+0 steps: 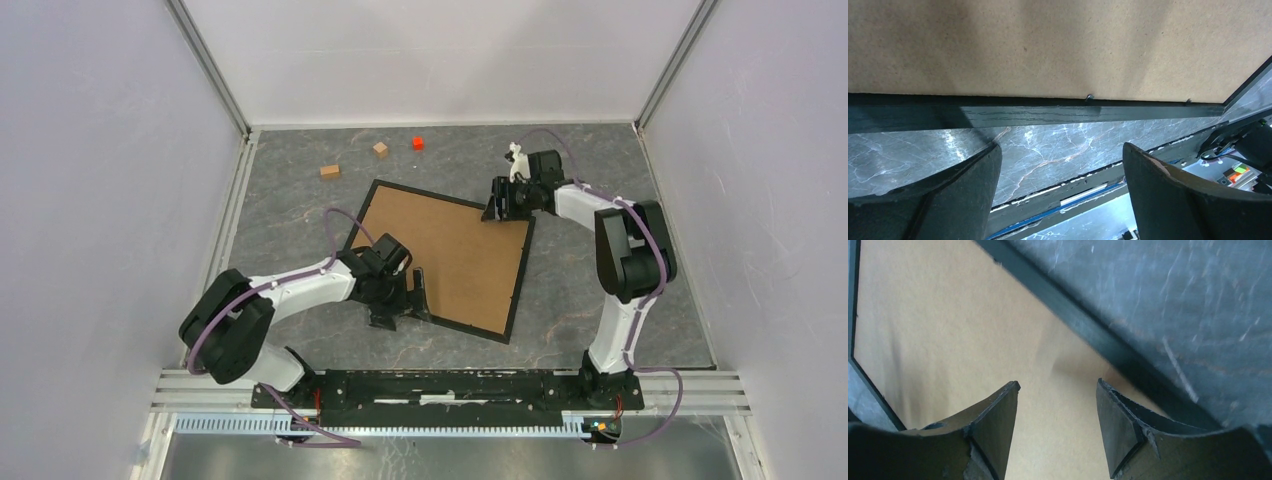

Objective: Put the photo into the frame

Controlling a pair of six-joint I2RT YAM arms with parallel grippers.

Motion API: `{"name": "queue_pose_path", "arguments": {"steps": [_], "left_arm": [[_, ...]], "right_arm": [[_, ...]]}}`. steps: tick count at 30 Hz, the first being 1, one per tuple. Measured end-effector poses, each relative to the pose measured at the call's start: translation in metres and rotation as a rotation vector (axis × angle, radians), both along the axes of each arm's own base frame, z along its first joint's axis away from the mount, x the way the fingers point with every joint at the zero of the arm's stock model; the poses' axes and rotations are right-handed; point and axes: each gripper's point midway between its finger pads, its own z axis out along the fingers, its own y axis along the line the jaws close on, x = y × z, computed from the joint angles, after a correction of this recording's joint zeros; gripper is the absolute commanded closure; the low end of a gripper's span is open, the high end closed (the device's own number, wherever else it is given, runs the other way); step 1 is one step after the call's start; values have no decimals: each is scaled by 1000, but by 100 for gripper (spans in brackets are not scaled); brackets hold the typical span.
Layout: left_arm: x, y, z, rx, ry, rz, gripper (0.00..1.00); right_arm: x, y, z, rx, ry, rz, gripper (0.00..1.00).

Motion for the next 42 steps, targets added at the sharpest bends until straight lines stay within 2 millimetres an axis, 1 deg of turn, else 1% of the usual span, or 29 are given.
{"name": "queue_pose_path", "arguments": {"steps": [2,4,6,8,9,12,14,16,17,19,21,22,24,25,27,29,31,33,37,39,42], "left_arm": [[1,-1,0,2,1,5,6],[5,0,0,3,5,15,8],[11,1,-1,3,9,34,11],[21,6,-1,3,9,70,14],[27,9,-2,4,10,91,15],[41,18,-3,4,34,146,16],[48,22,-2,5,45,169,15],[52,25,-2,3,42,181,14],[52,25,-2,1,42,181,12],[51,25,-2,-10,37,179,10],[50,24,-1,-27,20,176,8],[49,24,0,-38,11,174,6],[48,24,2,-62,-11,172,1],[46,24,3,-74,-22,169,1],[41,23,4,-98,-27,157,0],[39,22,5,-107,-30,146,0],[39,21,5,-112,-31,139,1],[38,21,5,-113,-34,128,4],[39,19,3,-106,-19,108,11],[40,17,2,-99,-8,102,13],[43,16,0,-87,3,94,16]], "right_arm": [[-14,-1,0,13,-3,7,37],[-37,-2,-1,33,5,19,37],[-65,-5,-1,44,16,29,37],[-92,-10,-1,50,27,34,36],[-110,-12,-1,58,34,41,36],[-141,-16,0,67,56,54,34],[-148,-19,1,55,67,52,32],[-145,-22,3,32,60,38,30],[-138,-25,6,15,53,22,30],[-113,-29,19,-10,18,-13,29],[-73,-31,36,-17,-46,-52,29],[-49,-30,47,-16,-88,-71,29],[-10,-28,58,-18,-144,-97,29],[9,-27,61,-20,-163,-108,30],[44,-25,59,-26,-182,-122,30],[68,-24,48,-29,-177,-129,30],[73,-22,30,-29,-146,-130,31],[67,-23,13,-29,-93,-129,31],[50,-23,-8,-24,-30,-129,33],[45,-21,-9,-4,-33,-120,34],[28,-22,-9,14,-45,-116,34]]}}
